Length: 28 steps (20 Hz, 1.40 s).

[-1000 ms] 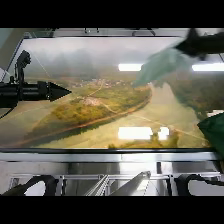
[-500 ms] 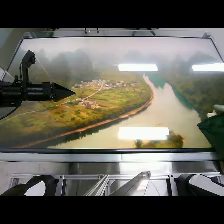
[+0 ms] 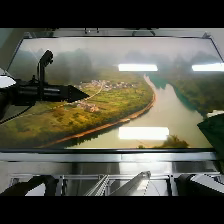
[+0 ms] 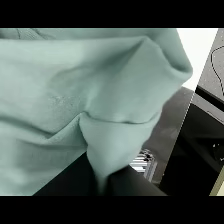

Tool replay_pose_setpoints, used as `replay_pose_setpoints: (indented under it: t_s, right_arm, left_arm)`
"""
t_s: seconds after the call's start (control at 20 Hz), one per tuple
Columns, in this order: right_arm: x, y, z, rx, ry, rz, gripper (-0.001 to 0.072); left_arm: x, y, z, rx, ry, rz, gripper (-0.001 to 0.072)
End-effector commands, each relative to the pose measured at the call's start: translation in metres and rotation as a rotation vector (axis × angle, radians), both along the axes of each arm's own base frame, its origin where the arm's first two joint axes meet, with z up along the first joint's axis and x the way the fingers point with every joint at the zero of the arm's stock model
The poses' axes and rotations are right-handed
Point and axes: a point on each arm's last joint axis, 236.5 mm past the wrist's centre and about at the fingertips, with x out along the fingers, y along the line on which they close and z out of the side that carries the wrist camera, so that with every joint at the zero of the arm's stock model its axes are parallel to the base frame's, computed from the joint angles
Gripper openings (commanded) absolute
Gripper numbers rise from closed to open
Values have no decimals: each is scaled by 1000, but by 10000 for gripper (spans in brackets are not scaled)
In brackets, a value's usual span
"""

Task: Fold the shirts.

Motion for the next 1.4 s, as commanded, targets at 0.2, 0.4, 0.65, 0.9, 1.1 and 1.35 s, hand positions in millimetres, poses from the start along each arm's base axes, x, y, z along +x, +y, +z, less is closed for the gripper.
replay_pose_setpoints:
  t_s: [0.2,0.4,0.65,0.9,1.1,1.35]
  right_arm:
    - [-3,-1,-9,16,14,7,700]
    - [72,20,-3,67,-210,78,168]
    - [233,119,38,171,-604,438,18]
    - [270,317,41,312,-672,949,17]
    - [206,436,-2,415,-672,1210,17]
    - [116,479,-60,514,-617,1328,18]
  left_arm:
    - [6,-6,-1,9,-20,21,12]
    - [22,6,8,11,-52,72,12]
    - [56,45,80,21,-234,147,10]
    - [18,44,65,10,-144,52,9]
    - [-75,11,-12,11,72,-33,9]
    - [-154,-5,-84,43,214,9,21]
